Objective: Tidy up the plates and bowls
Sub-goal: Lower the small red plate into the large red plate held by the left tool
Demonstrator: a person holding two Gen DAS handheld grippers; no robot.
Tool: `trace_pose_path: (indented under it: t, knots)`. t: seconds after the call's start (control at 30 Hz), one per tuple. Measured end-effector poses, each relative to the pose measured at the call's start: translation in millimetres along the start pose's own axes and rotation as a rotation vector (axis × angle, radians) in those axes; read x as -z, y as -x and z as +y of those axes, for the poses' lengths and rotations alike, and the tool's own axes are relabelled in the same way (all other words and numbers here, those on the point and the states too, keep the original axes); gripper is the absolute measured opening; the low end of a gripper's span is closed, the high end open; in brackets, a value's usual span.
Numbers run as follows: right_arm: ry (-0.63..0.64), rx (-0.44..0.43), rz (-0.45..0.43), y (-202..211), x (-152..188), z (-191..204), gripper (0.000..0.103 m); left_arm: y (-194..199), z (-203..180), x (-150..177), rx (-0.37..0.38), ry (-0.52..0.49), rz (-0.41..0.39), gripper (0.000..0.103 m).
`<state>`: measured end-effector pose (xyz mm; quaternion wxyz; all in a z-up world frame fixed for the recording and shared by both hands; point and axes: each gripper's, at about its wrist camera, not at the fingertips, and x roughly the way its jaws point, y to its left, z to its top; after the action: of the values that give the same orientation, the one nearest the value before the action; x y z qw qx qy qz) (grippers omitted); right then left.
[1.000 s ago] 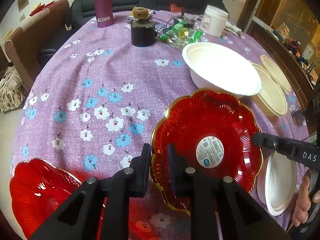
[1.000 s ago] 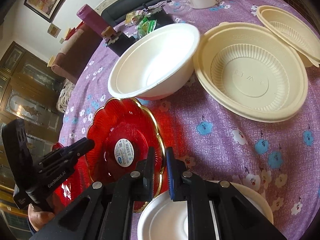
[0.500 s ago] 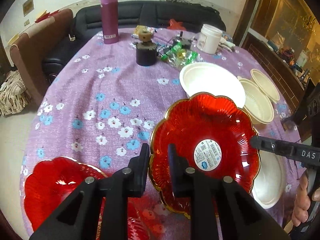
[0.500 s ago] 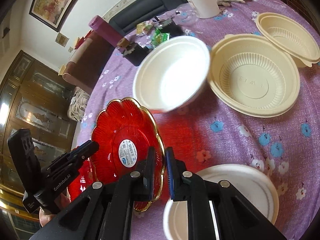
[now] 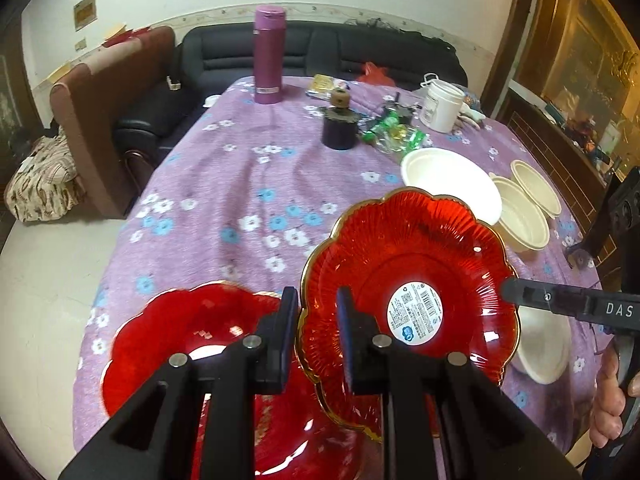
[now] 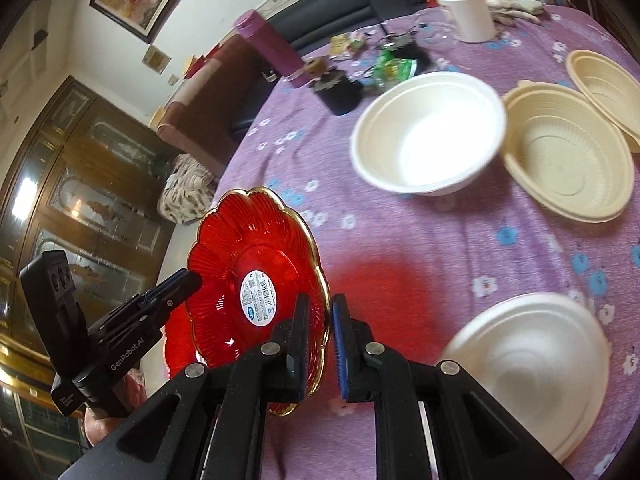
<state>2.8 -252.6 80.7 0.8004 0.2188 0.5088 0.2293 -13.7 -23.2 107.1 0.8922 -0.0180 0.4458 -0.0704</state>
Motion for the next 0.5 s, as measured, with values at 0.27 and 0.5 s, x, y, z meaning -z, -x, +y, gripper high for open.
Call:
trace_pose_path:
  t: [0.27,0.5]
  knots:
    - [0.057,-0.022,0.049,-23.7,9.9,32.8,0.012,12.4,40.3,23.0,-0.018,0.07,-0.005,0.018]
    - [0.115,-0.025,0.097,-51.5,18.4,65.1,0.012,18.3,75.2,42.0,-0.048,0.131,0.0,0.018]
